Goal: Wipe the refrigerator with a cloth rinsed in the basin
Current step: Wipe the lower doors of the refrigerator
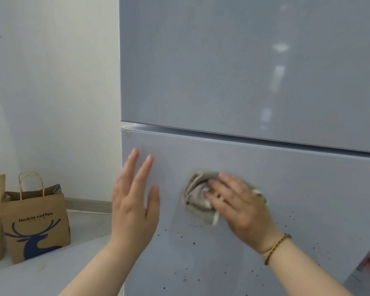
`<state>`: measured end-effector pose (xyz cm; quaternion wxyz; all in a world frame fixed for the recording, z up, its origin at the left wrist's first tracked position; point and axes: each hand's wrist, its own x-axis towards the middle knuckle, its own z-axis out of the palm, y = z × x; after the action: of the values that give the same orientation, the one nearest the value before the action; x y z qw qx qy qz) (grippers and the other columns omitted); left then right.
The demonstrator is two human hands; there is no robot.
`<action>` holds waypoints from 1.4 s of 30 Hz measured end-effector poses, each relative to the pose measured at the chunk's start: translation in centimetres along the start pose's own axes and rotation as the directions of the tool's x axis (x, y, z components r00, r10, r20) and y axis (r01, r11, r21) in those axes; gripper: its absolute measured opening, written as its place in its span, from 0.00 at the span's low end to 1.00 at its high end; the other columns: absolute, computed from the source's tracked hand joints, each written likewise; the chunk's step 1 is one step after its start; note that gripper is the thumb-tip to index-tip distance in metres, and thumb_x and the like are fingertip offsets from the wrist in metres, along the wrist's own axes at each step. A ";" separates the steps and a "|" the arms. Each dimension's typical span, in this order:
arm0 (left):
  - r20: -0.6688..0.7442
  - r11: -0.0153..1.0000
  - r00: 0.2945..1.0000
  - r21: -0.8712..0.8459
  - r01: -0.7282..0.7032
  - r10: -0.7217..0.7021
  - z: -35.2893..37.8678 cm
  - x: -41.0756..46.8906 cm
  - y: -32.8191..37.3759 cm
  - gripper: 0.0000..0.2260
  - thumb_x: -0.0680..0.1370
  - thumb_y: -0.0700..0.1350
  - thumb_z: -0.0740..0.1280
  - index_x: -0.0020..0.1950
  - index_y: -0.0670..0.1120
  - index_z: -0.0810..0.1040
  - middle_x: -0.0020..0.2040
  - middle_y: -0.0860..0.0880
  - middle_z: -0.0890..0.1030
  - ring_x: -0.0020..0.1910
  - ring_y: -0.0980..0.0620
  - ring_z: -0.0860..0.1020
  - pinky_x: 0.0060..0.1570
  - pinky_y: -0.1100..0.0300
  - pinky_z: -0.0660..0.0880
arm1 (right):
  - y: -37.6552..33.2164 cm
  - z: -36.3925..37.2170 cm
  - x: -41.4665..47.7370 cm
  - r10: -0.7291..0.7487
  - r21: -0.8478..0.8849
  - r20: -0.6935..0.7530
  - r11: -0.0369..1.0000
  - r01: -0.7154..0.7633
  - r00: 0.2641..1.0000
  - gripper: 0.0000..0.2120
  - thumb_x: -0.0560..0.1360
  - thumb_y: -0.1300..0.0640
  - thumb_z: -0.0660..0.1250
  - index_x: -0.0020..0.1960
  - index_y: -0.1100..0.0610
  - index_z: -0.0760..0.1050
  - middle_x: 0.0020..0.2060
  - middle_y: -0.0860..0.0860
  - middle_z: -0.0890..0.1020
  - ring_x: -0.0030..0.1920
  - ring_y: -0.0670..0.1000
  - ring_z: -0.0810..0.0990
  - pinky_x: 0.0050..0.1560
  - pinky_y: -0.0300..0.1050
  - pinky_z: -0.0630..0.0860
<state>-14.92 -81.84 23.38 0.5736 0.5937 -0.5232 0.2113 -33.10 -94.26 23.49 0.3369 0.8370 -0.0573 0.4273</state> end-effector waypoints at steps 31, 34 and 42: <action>0.034 0.877 0.929 0.319 -0.361 0.369 10.5 -2.8 4.2 0.22 0.79 0.57 0.49 0.66 0.46 0.64 0.67 0.41 0.61 0.75 0.56 0.43 0.73 0.54 0.42 | 3.9 -3.1 -6.9 0.792 0.094 -0.255 0.592 -0.801 0.555 0.19 0.71 0.65 0.52 0.62 0.60 0.63 0.67 0.55 0.62 0.66 0.59 0.59 0.70 0.42 0.52; 0.017 0.874 0.924 0.319 -0.366 0.381 12.4 -2.4 5.5 0.22 0.79 0.57 0.48 0.67 0.47 0.64 0.68 0.42 0.60 0.75 0.56 0.42 0.73 0.53 0.41 | 8.1 -6.0 -10.3 0.673 -0.075 -0.102 0.729 -0.680 0.732 0.20 0.71 0.66 0.53 0.63 0.59 0.63 0.64 0.57 0.62 0.64 0.60 0.61 0.72 0.39 0.50; -0.110 0.801 0.865 0.449 -0.396 0.489 14.8 -2.3 4.9 0.21 0.78 0.55 0.54 0.69 0.50 0.59 0.76 0.54 0.43 0.75 0.51 0.44 0.73 0.49 0.41 | 12.2 -9.1 -11.9 0.978 0.207 -0.198 0.104 -0.973 0.063 0.22 0.76 0.70 0.56 0.69 0.68 0.60 0.72 0.60 0.58 0.73 0.59 0.55 0.70 0.39 0.52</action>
<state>-25.14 -93.34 19.94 0.4238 0.5341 -0.5247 0.5098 -51.37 -100.29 24.51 -0.0399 0.5131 -0.5492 0.6585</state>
